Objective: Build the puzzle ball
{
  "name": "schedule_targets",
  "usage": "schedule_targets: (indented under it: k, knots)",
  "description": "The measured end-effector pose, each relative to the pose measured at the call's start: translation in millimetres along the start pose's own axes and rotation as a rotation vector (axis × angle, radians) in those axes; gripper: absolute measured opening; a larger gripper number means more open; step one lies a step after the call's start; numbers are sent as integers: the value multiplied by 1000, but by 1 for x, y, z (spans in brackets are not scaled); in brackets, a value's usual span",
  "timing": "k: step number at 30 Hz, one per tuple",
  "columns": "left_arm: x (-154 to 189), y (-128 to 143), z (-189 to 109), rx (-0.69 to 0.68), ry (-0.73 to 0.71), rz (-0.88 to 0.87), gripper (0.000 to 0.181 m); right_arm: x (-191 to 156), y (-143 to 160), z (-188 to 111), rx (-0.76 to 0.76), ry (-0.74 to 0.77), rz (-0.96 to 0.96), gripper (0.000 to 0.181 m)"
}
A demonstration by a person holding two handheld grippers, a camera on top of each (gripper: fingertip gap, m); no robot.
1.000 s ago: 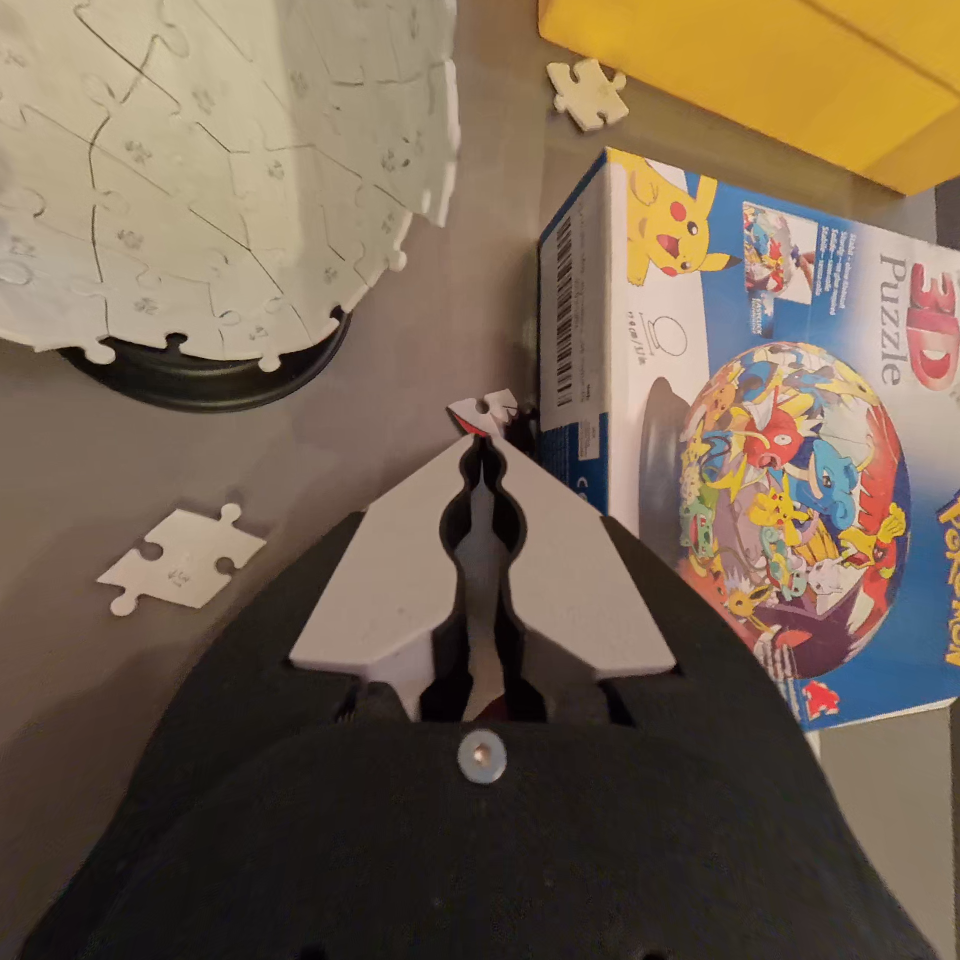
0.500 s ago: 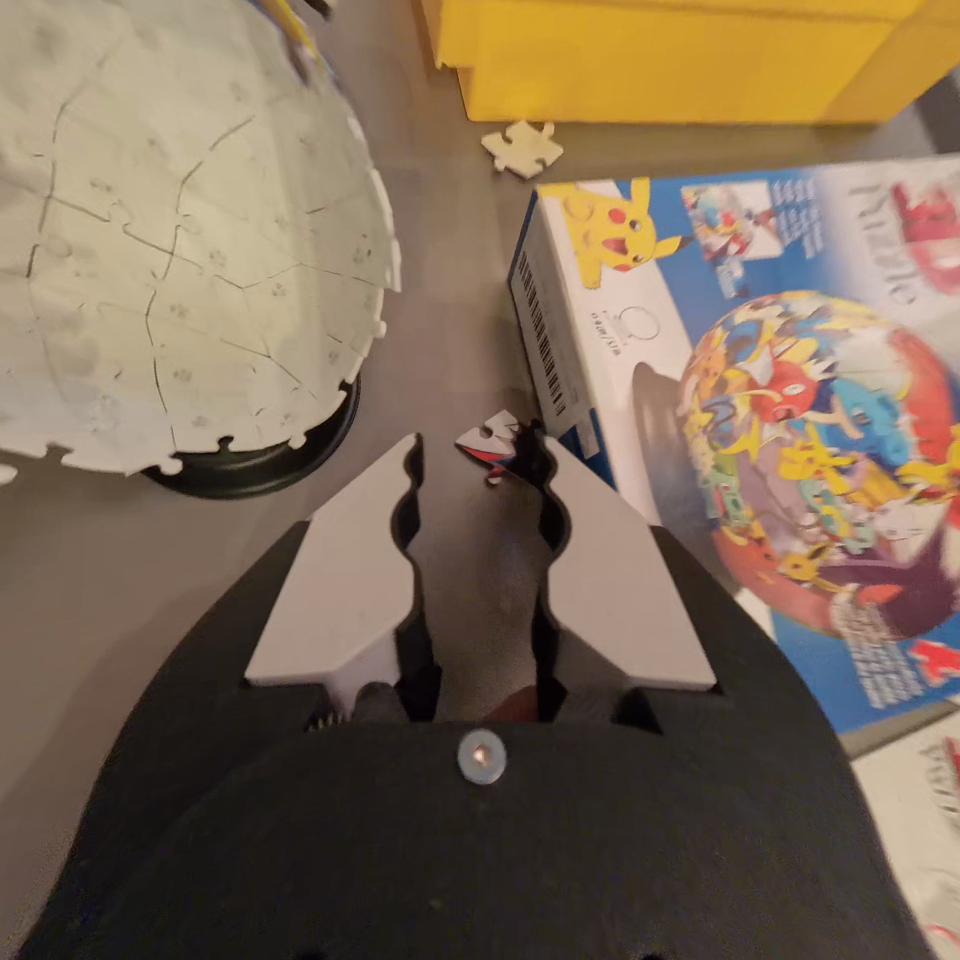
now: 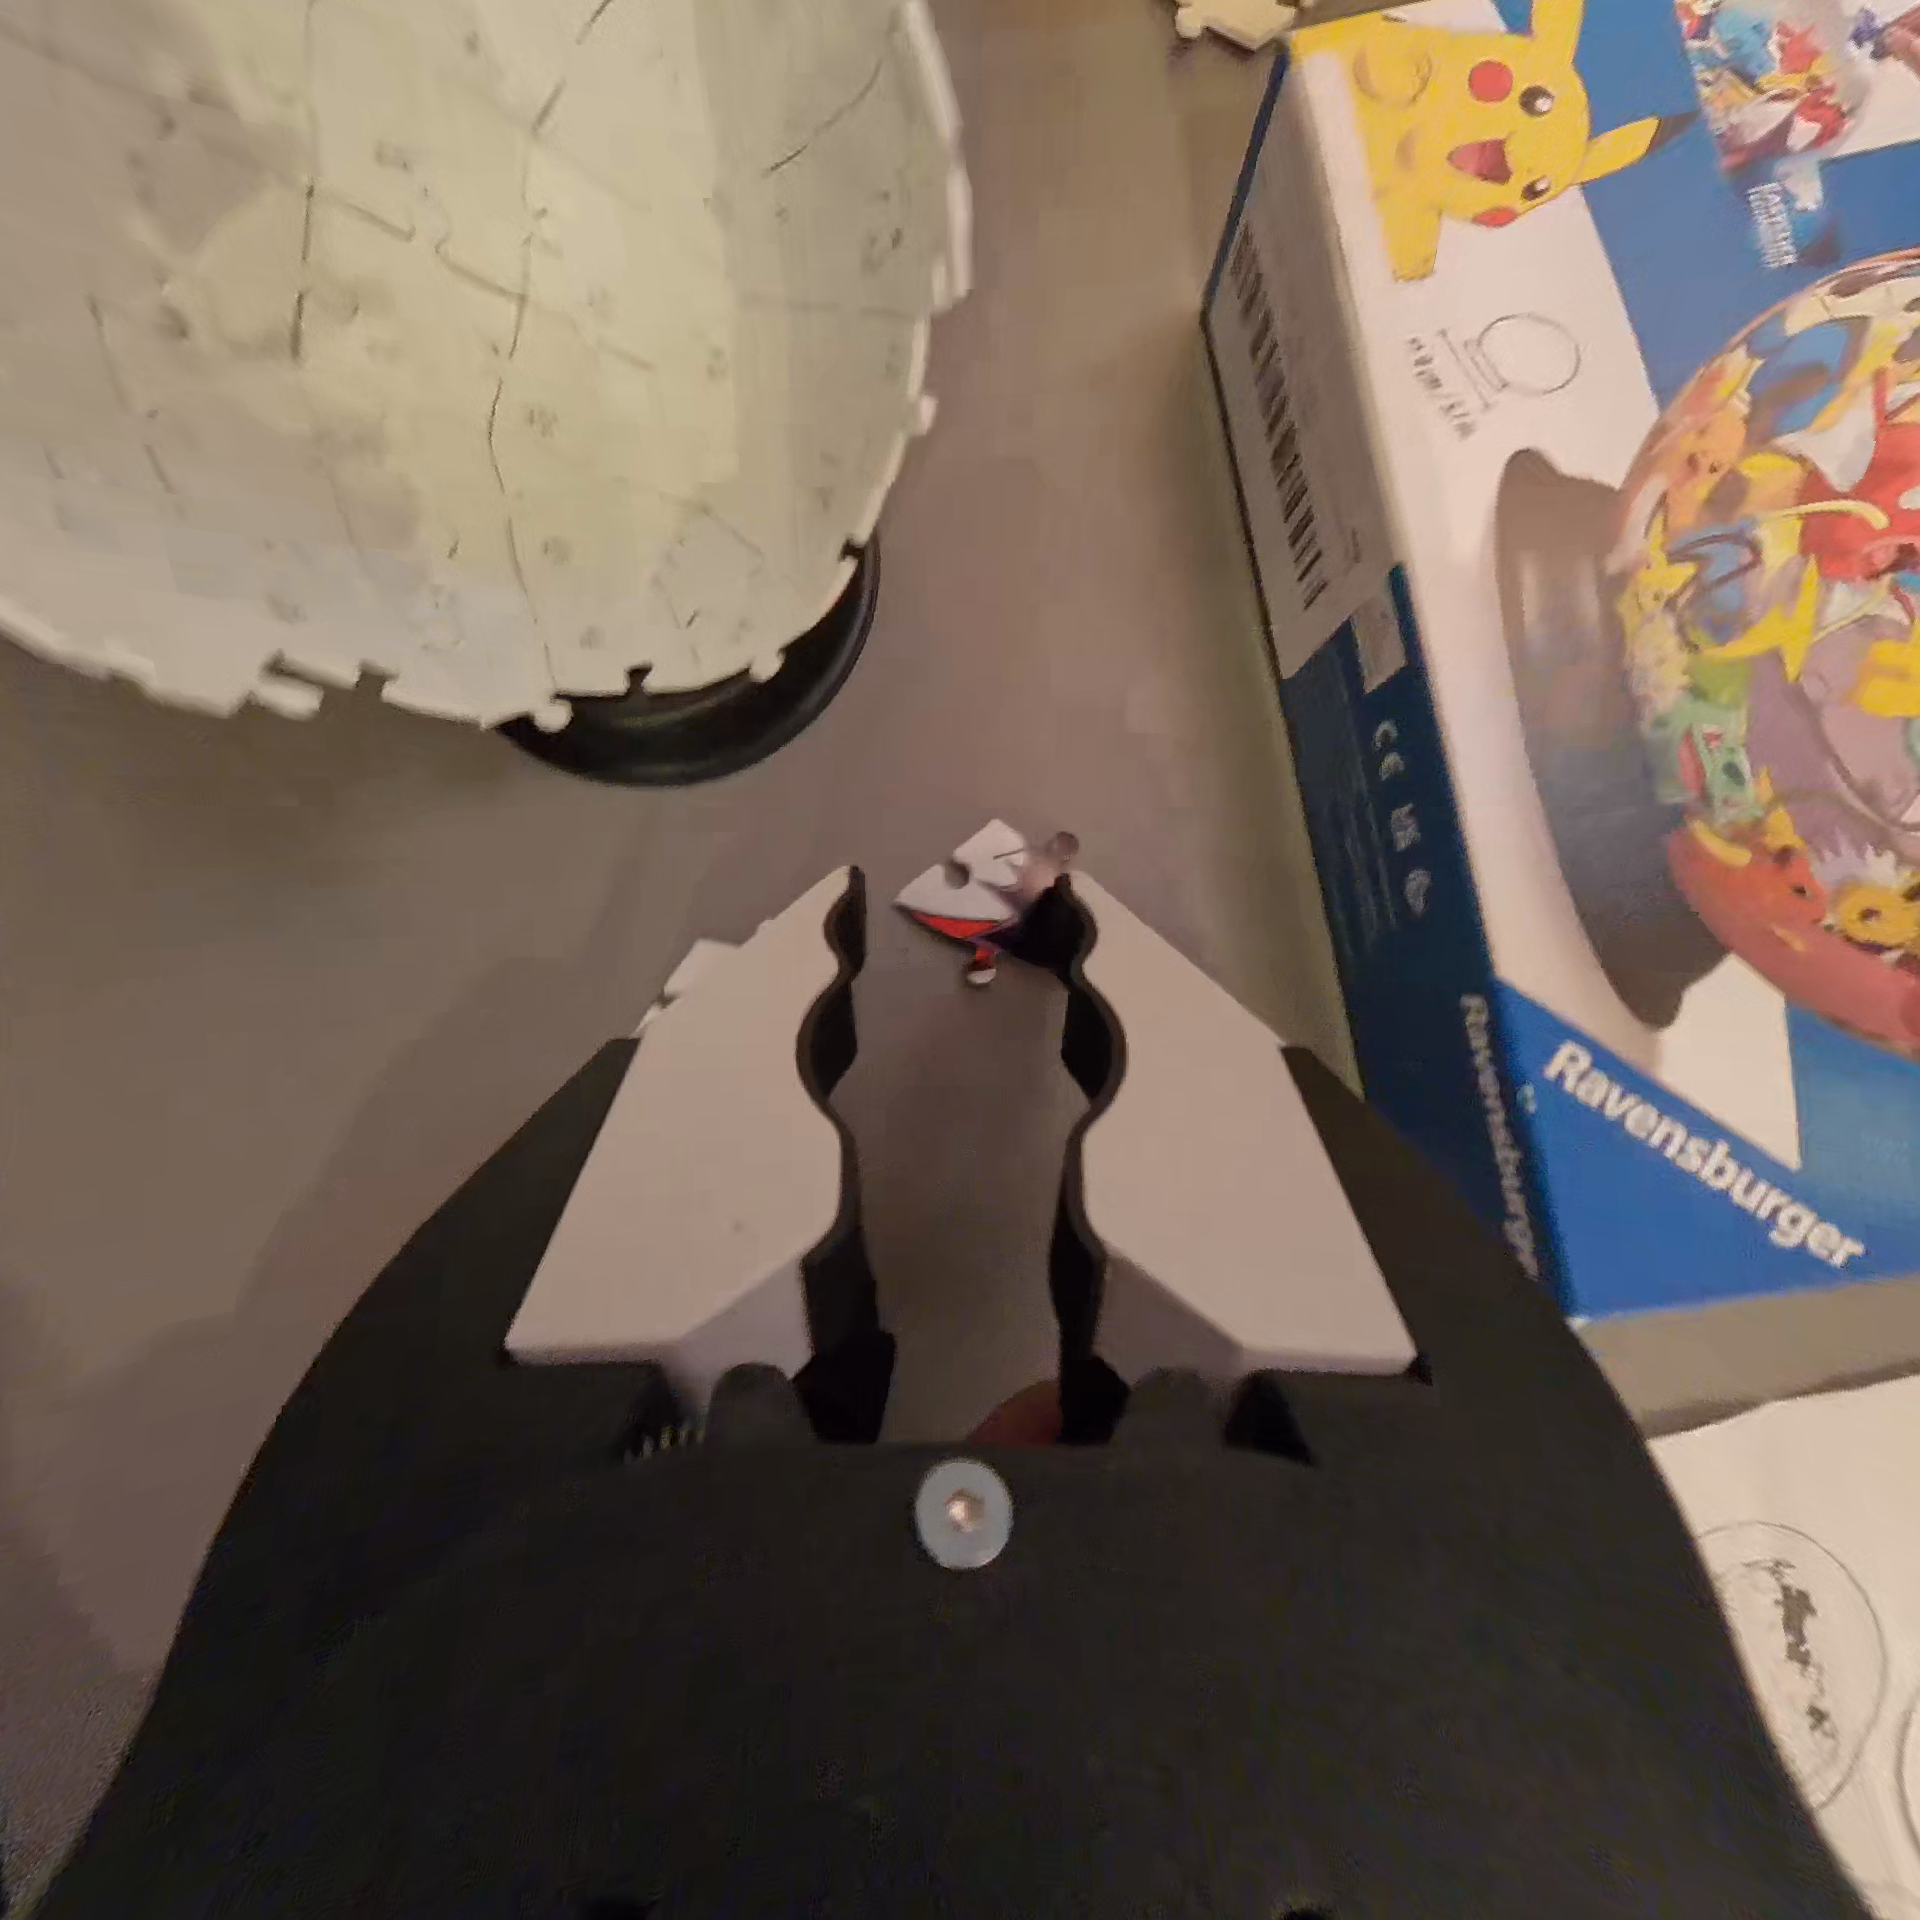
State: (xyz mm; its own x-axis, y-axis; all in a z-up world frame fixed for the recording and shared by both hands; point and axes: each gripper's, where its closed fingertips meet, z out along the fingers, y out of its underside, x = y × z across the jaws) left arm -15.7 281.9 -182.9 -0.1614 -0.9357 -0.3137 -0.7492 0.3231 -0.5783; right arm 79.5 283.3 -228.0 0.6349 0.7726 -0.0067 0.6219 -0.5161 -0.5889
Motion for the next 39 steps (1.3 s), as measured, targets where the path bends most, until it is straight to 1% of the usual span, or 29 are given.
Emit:
schedule_targets:
  k: [3, 6, 9, 11, 14, 15, 17, 20, 25, 27, 30, 32, 34, 37, 39]
  knots:
    - [0, 0, 0, 1, 1, 2, 139, -2, 5, -6, 48, 18, -92, 37]
    - [0, 0, 0, -6, -1, 5, 139, 7, 7, -2, 15, 43, -122, 43]
    - [0, 0, 0, -12, -5, 6, 139, 5, 8, 0, 28, -4, -105, 34]
    - [0, 0, 0, -13, -5, 5, 139, 5, 8, 0, 61, -18, -95, 32]
    - [0, -1, 1, -8, -3, 3, 139, 5, 10, -2, 66, -29, -87, 28]
    - [0, -1, 1, -7, -2, 3, 139, 3, 9, -2, 74, -55, -53, 22]
    - [0, -1, 1, -7, -3, 3, 139, 2, 10, -4, 90, -87, 14, 22]
    - [0, -1, 1, -6, -2, 1, 139, -1, 12, -7, 86, -106, 44, 21]
    - [0, -1, 1, -5, -2, 2, 139, -2, 4, -20, 168, -203, 202, 21]
    - [0, -1, 2, -4, -2, 1, 139, -3, 1, -27, 205, -281, 309, 20]
    - [0, -1, 2, -5, -2, 4, 139, -5, 6, -36, 188, -357, 411, 21]
    - [0, -2, 2, -6, -2, 5, 139, -14, 9, -42, 159, -445, 454, 21]
    - [0, -2, 2, -7, -3, 6, 139, -17, 11, -44, 135, -444, 441, 21]
    - [0, -2, 1, -8, -6, 5, 139, -13, 21, -35, 59, -322, 305, 21]
    - [0, -2, 1, -11, -7, 7, 139, -13, 24, -30, 22, -272, 246, 23]
